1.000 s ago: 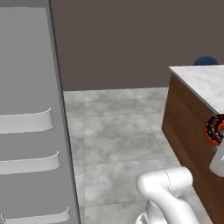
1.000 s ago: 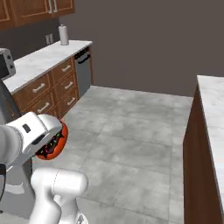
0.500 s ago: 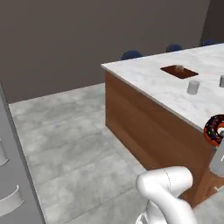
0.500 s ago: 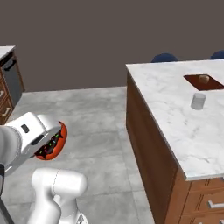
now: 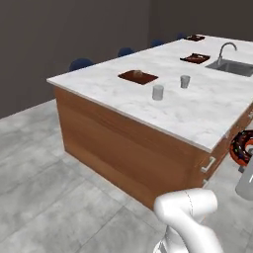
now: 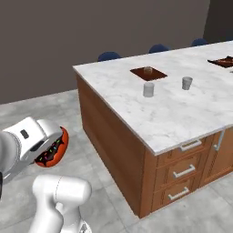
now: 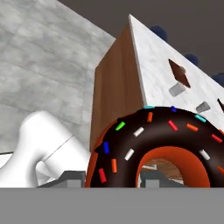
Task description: Take the cake and donut from the fridge and place them on the empty tray on the dining counter.
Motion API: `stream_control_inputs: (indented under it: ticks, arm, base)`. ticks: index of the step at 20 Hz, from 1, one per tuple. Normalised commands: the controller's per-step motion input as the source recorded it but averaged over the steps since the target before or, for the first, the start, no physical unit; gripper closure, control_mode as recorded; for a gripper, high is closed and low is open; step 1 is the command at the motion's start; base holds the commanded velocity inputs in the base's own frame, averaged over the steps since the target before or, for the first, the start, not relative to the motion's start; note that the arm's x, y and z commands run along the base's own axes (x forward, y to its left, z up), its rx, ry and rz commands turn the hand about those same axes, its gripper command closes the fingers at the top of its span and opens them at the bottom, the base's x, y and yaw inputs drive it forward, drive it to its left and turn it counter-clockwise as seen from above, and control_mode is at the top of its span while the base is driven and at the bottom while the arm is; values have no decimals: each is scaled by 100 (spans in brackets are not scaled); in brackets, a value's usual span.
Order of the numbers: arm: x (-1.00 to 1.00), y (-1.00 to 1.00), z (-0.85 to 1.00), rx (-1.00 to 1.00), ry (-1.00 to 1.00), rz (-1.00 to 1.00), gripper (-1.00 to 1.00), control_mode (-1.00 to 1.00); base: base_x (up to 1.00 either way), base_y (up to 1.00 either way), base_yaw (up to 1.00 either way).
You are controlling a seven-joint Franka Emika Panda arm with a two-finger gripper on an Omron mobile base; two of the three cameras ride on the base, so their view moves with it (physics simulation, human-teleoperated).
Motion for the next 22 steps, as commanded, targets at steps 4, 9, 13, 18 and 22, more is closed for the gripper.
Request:
stream_control_inputs:
  ticks: [4, 9, 13, 18, 22]
  arm:
    - [0, 0, 0, 0, 0, 0, 100, 100]
    - [0, 0, 0, 0, 0, 0, 100, 100]
    - [0, 0, 0, 0, 0, 0, 100, 100]
    - [0, 0, 0, 0, 0, 0, 100, 100]
    - [0, 0, 0, 0, 0, 0, 100, 100]
  base:
    - [-13, -1, -48]
    - [7, 1, -21]
    - [21, 5, -17]
    - [49, 34, -10]
    - [54, 67, 3]
